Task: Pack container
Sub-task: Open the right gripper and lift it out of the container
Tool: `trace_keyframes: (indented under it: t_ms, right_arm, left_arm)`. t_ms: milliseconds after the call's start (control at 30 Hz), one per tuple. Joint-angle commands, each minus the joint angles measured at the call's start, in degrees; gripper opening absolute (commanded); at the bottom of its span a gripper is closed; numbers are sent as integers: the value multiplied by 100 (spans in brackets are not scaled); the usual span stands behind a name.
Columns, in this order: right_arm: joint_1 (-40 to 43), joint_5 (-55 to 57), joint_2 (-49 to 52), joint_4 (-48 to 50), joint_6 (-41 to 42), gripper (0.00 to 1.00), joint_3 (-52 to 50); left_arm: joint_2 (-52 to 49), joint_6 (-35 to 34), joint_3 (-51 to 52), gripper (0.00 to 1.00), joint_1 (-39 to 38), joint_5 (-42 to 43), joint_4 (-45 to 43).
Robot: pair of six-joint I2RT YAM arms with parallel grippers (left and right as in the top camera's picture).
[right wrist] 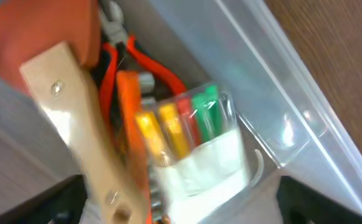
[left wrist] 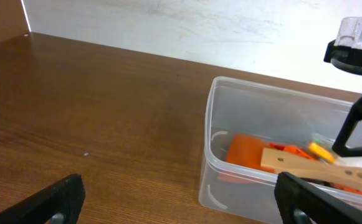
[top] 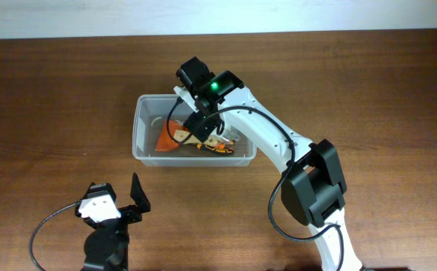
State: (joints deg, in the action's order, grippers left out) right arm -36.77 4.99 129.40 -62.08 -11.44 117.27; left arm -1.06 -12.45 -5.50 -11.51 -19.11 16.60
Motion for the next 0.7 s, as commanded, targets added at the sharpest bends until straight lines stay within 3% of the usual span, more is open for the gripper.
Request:
trace_keyframes:
  t_ms: [0,167,367,667]
  right_arm:
    - [70,66,-254,-57,289,99,184]
    - [256,289,-765,-476,767,99,516]
    - [1054,474,-1617,-1067,1646,99,671]
    - [2651,450,-2223,-1475,1777,99,671]
  left_arm:
    - [28,50,17,99,-24,-20,11]
    - [28,50,15,99,-24,-20,11]
    - [28,50,15,99,-24,-20,11]
    - [28,50,15,99,-24,-20,11]
